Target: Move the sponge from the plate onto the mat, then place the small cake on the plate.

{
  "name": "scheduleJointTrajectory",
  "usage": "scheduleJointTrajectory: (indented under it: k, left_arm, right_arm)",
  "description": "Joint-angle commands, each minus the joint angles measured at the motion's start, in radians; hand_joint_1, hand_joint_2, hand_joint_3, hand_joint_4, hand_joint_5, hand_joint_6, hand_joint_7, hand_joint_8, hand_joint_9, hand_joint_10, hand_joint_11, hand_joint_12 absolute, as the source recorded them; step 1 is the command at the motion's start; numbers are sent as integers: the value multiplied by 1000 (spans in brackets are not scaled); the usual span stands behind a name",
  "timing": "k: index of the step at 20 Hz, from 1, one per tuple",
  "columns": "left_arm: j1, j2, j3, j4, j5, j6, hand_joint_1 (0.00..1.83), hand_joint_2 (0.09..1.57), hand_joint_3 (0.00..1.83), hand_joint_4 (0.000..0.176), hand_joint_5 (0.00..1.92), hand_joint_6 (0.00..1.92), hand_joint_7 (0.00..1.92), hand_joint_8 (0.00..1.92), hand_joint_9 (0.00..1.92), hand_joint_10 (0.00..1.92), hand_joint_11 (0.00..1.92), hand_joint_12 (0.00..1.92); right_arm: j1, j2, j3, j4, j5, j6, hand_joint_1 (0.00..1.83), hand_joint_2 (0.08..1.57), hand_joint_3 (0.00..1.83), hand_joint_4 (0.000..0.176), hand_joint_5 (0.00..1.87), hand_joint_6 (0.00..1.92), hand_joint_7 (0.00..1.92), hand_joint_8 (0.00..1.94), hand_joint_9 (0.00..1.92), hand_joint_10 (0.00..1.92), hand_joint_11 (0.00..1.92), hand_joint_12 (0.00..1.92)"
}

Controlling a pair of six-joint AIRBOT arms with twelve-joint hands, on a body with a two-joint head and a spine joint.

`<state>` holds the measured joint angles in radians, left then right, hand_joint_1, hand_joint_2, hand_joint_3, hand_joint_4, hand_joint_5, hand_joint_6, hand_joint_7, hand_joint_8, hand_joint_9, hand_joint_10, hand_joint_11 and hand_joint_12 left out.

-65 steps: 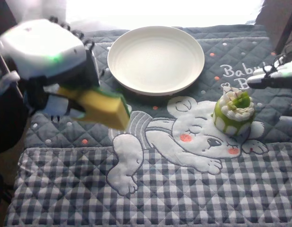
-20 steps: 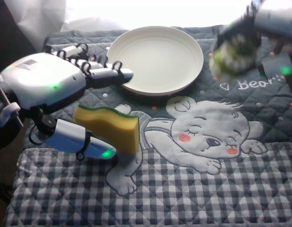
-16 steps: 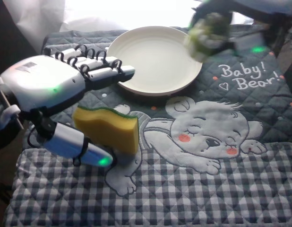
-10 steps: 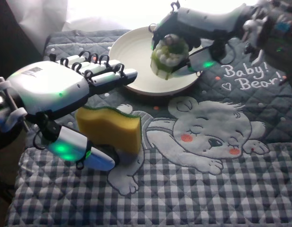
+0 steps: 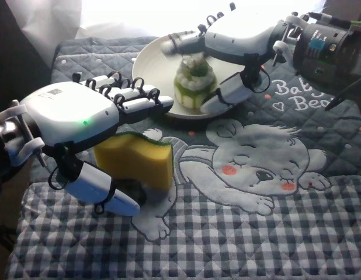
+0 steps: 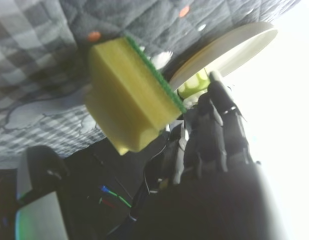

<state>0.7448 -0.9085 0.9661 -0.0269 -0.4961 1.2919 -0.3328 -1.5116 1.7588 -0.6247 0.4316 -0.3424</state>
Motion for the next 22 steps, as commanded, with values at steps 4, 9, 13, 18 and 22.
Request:
scheduleJointTrajectory:
  k: [4, 9, 13, 18, 22]
  left_arm:
    - [0, 15, -4, -31, -161, 1, 558, 687, 0, 129, 29, 5, 39, 4, 194, 1, 0, 859]
    - [14, 105, -49, -66, -288, 1, 625, 728, 1, 131, 5, 0, 0, 0, 0, 0, 0, 81]
    - [55, 178, -93, -99, -394, 1, 611, 717, 0, 124, 27, 5, 0, 0, 22, 8, 18, 9]
    - [143, 243, -143, -177, -553, 1, 619, 724, 0, 131, 6, 2, 0, 0, 0, 0, 15, 13]
    - [197, 223, -161, -229, -707, -24, 637, 728, 1, 110, 58, 17, 0, 0, 0, 0, 0, 0]
  right_arm:
    - [63, 85, -61, -26, 87, 9, 791, 789, 6, 176, 0, 0, 0, 0, 0, 0, 0, 0]
    - [75, 328, -212, 14, 241, 9, 753, 804, 2, 176, 0, 0, 0, 0, 0, 0, 40, 29]
    - [-160, 505, -348, 253, 449, -22, 796, 807, 2, 176, 0, 0, 0, 0, 0, 0, 0, 0]
    - [-472, 615, -489, 529, 710, -112, 905, 809, 5, 176, 0, 0, 0, 0, 0, 0, 0, 0]
    - [-703, 666, -566, 758, 978, -137, 979, 810, 4, 165, 0, 0, 0, 0, 0, 0, 0, 0]
